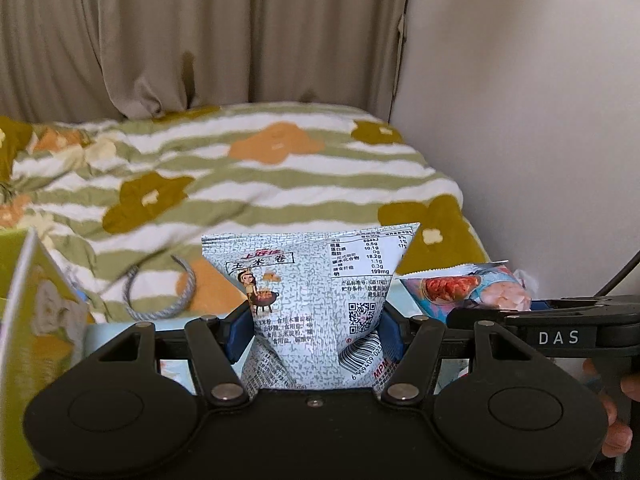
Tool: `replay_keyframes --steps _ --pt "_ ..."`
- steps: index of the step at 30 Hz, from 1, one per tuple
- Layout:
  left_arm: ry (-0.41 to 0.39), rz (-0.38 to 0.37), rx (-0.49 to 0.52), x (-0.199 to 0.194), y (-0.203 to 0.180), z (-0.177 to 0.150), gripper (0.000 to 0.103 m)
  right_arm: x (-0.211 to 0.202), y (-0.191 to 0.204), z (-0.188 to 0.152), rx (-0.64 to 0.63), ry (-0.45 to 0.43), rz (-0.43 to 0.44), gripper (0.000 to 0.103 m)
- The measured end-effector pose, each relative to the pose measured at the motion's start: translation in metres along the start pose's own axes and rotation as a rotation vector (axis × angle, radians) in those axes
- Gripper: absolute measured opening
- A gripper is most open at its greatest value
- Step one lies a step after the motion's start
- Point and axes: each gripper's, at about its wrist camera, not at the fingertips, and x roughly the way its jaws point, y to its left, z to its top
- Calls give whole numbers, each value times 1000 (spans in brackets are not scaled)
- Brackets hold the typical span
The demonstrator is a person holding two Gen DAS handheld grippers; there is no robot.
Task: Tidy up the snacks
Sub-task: 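Carry both bags toward the cardboard box and lower the white bag inside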
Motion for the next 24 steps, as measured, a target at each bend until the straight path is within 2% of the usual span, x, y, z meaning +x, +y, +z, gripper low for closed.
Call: replay_keyframes --steps 4,12,18,24 --pt "-50 4 -12 -32 2 2 66 -22 15 2 -20 -40 9 78" --pt "-151 85 -63 -107 22 1 66 -65 63 4 -109 -120 79 78" --pt "-211 182 -103 -159 58 -2 66 -85 118 11 -185 -169 189 78" --pt "-234 279 -135 -197 107 -6 66 -91 181 15 -254 -195 283 78"
